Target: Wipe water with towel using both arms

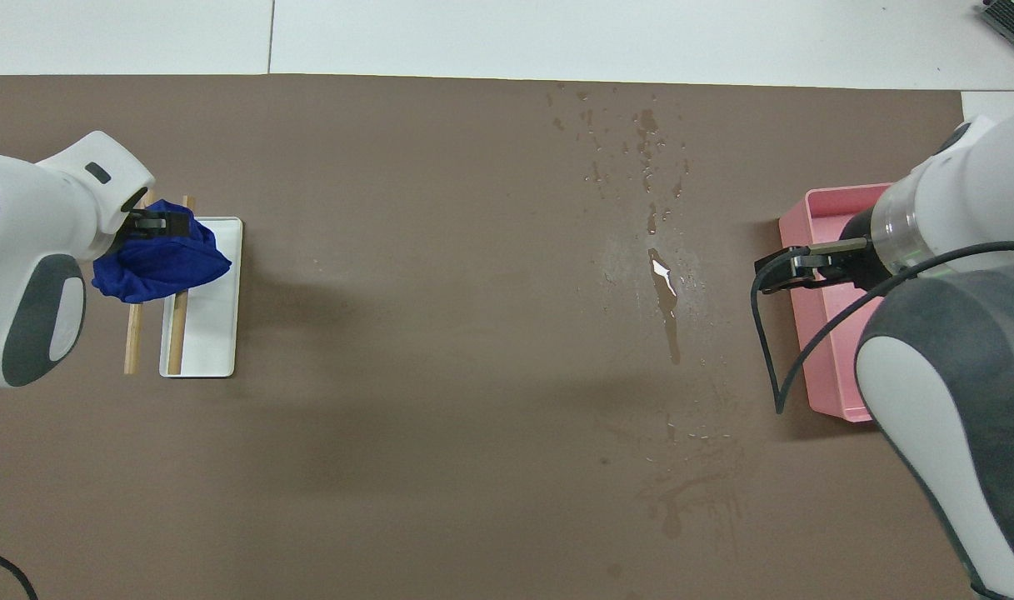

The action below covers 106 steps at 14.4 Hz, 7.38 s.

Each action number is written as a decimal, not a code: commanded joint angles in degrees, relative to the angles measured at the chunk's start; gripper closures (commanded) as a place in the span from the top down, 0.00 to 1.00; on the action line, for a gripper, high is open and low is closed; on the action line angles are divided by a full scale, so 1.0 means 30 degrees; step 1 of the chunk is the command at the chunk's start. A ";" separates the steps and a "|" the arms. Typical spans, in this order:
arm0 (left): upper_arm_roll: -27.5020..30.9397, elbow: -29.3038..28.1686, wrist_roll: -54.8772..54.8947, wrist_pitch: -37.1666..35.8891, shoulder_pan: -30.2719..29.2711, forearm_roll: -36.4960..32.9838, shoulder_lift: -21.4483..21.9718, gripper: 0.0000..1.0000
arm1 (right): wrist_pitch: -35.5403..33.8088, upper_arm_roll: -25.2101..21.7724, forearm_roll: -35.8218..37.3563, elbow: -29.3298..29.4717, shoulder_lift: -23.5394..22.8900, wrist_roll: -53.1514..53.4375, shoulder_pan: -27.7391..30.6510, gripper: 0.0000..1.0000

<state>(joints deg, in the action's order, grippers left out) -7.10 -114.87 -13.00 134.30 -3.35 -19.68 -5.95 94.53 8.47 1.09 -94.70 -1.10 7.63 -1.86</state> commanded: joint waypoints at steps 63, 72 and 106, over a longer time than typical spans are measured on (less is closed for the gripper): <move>-0.1706 0.3222 -2.6926 -0.4514 0.7239 1.7985 0.2627 0.00 | 1.7212 0.0076 -1.7708 -0.7047 0.0397 2.2539 -0.7027 0.00; -0.1618 0.3455 -2.6663 -0.4047 0.7093 1.6122 0.2423 1.00 | 1.2507 -0.0071 -1.5288 -0.6902 0.0661 1.7829 -0.5712 0.00; -0.1588 0.7850 0.2693 -1.5591 -0.0114 0.6558 0.1807 1.00 | 0.5579 0.0046 -0.4466 -1.6100 0.3063 0.1853 -0.2339 0.00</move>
<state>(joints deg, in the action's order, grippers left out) -11.84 -90.80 -4.85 86.04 -3.46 0.88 -0.85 109.61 8.46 -13.12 -140.72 5.75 14.38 -8.87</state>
